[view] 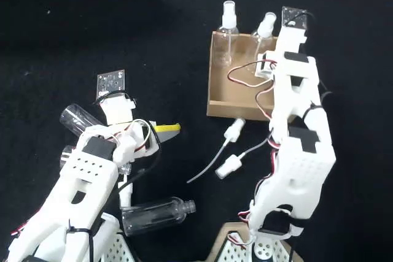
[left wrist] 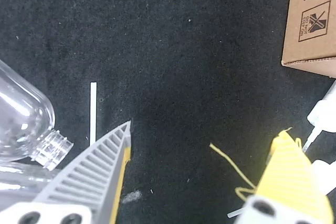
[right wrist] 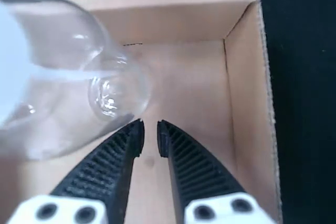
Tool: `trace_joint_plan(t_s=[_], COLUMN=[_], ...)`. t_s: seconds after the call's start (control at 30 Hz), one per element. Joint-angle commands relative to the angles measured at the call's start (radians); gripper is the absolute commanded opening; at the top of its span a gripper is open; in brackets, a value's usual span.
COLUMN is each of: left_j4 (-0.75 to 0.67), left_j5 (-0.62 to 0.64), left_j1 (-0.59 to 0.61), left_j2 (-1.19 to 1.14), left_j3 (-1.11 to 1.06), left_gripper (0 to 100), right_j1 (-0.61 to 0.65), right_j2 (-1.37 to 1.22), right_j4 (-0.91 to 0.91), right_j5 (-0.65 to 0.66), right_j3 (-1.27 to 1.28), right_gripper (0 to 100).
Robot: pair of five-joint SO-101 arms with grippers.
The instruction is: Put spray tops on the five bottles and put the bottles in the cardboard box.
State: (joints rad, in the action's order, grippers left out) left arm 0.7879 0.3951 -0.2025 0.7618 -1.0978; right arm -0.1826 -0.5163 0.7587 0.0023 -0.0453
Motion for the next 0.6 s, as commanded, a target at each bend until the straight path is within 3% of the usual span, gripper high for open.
trace_joint_plan(t_s=[0.0,0.57], left_j4=[-0.017,-0.017], left_j5=[0.000,0.000], left_j1=[-0.005,-0.004], left_j2=[0.015,0.015], left_j3=[0.010,0.010], left_gripper=[39,39], right_j1=[0.026,0.086], right_j2=[-0.001,-0.013], right_j4=[0.000,0.051], right_j5=[0.009,0.009], right_j3=[-0.082,-0.093], right_gripper=[1.1,1.1])
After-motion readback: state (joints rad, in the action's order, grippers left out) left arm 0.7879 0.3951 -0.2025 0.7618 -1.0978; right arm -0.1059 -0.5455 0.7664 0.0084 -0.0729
